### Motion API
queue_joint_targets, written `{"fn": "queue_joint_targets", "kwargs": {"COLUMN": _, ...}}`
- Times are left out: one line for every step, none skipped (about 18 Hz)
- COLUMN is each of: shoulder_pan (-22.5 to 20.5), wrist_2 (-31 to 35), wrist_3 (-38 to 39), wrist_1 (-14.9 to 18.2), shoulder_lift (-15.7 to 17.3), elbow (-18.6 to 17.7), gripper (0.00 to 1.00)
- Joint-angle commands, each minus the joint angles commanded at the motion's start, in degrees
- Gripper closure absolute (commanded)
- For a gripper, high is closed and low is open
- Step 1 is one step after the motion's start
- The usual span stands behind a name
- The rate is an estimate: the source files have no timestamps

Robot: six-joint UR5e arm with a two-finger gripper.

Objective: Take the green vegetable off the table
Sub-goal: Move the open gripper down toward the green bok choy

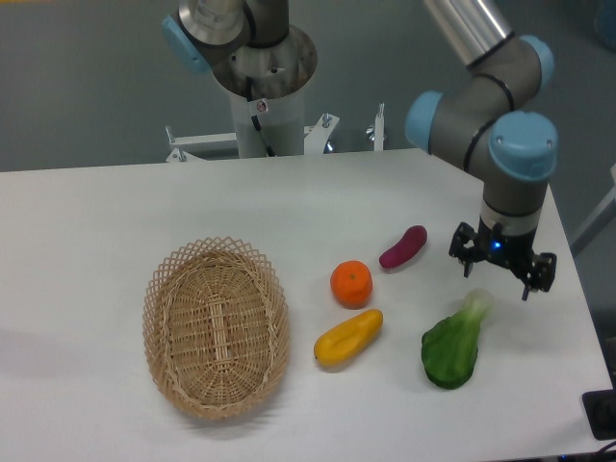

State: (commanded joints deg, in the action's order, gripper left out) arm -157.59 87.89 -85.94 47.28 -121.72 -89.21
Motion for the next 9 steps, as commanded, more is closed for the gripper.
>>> {"fn": "queue_joint_targets", "kwargs": {"shoulder_pan": 0.0, "wrist_2": 0.0, "wrist_3": -1.2, "wrist_1": 0.0, "shoulder_lift": -0.2, "elbow": -0.1, "gripper": 0.00}}
{"fn": "queue_joint_targets", "kwargs": {"shoulder_pan": 0.0, "wrist_2": 0.0, "wrist_3": -1.4, "wrist_1": 0.0, "shoulder_lift": -0.6, "elbow": -0.1, "gripper": 0.00}}
{"fn": "queue_joint_targets", "kwargs": {"shoulder_pan": 0.2, "wrist_2": 0.1, "wrist_3": -1.5, "wrist_1": -0.1, "shoulder_lift": -1.0, "elbow": 0.0, "gripper": 0.00}}
{"fn": "queue_joint_targets", "kwargs": {"shoulder_pan": 0.3, "wrist_2": 0.1, "wrist_3": -1.4, "wrist_1": -0.5, "shoulder_lift": -1.3, "elbow": 0.0, "gripper": 0.00}}
{"fn": "queue_joint_targets", "kwargs": {"shoulder_pan": 0.3, "wrist_2": 0.1, "wrist_3": -1.5, "wrist_1": -1.3, "shoulder_lift": -1.8, "elbow": 0.0, "gripper": 0.00}}
{"fn": "queue_joint_targets", "kwargs": {"shoulder_pan": 0.4, "wrist_2": 0.2, "wrist_3": -1.6, "wrist_1": -1.8, "shoulder_lift": -2.2, "elbow": -0.1, "gripper": 0.00}}
{"fn": "queue_joint_targets", "kwargs": {"shoulder_pan": 0.4, "wrist_2": 0.3, "wrist_3": -1.6, "wrist_1": -2.1, "shoulder_lift": -2.5, "elbow": -0.1, "gripper": 0.00}}
{"fn": "queue_joint_targets", "kwargs": {"shoulder_pan": 0.4, "wrist_2": 0.3, "wrist_3": -1.6, "wrist_1": -2.1, "shoulder_lift": -2.6, "elbow": 0.1, "gripper": 0.00}}
{"fn": "queue_joint_targets", "kwargs": {"shoulder_pan": 0.4, "wrist_2": 0.3, "wrist_3": -1.6, "wrist_1": -2.1, "shoulder_lift": -2.8, "elbow": 0.3, "gripper": 0.00}}
